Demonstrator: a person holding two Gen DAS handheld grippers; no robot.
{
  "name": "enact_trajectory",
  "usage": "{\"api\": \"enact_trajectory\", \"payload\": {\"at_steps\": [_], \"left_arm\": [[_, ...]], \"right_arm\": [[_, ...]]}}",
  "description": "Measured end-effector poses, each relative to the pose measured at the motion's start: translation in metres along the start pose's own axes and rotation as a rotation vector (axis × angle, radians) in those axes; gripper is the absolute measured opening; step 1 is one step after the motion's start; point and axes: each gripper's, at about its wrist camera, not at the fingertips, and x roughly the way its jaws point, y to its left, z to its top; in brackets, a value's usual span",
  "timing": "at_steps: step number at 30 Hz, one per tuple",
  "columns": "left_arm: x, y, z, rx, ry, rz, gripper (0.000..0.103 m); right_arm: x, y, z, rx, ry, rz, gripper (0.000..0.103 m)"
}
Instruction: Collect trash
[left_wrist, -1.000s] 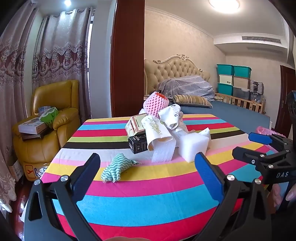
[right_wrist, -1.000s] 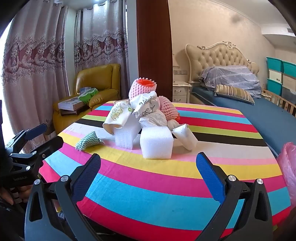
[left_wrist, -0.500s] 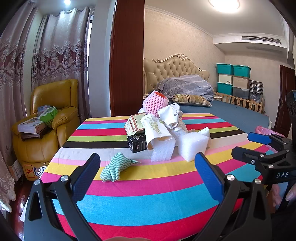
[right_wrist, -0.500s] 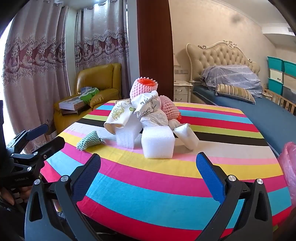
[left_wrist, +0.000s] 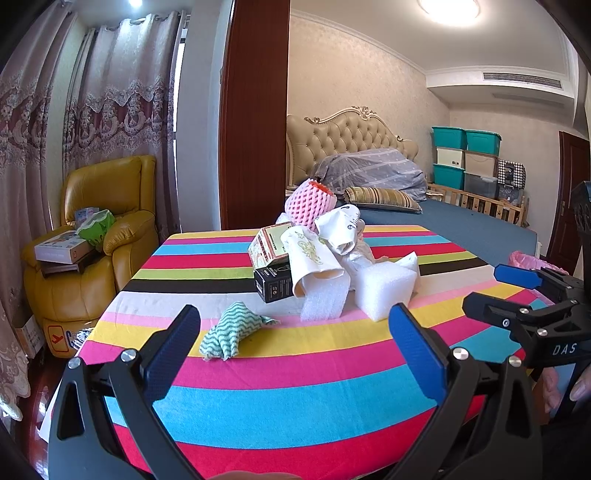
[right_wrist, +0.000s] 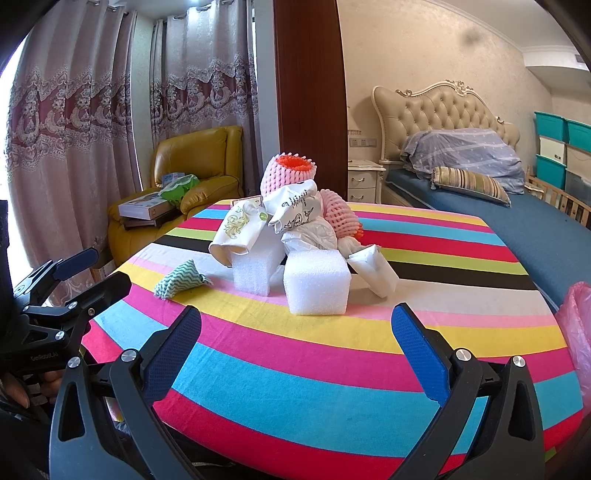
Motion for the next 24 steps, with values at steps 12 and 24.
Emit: {"api": "enact_trajectory", "payload": {"at_steps": [12, 24], "left_arm": [[0.0004, -0.0002, -0.0012, -0.002, 0.002, -0.001, 0.099], [0.0008, 0.0002, -0.0007, -0.003, 0.002, -0.001, 0.099]], "right_arm": [[0.0037, -0.0025, 0.0000, 0.004, 0.003, 0.004, 0.096], [0.0041, -0.0008, -0.0017, 0.004, 0.003, 0.009, 0.096]]}}
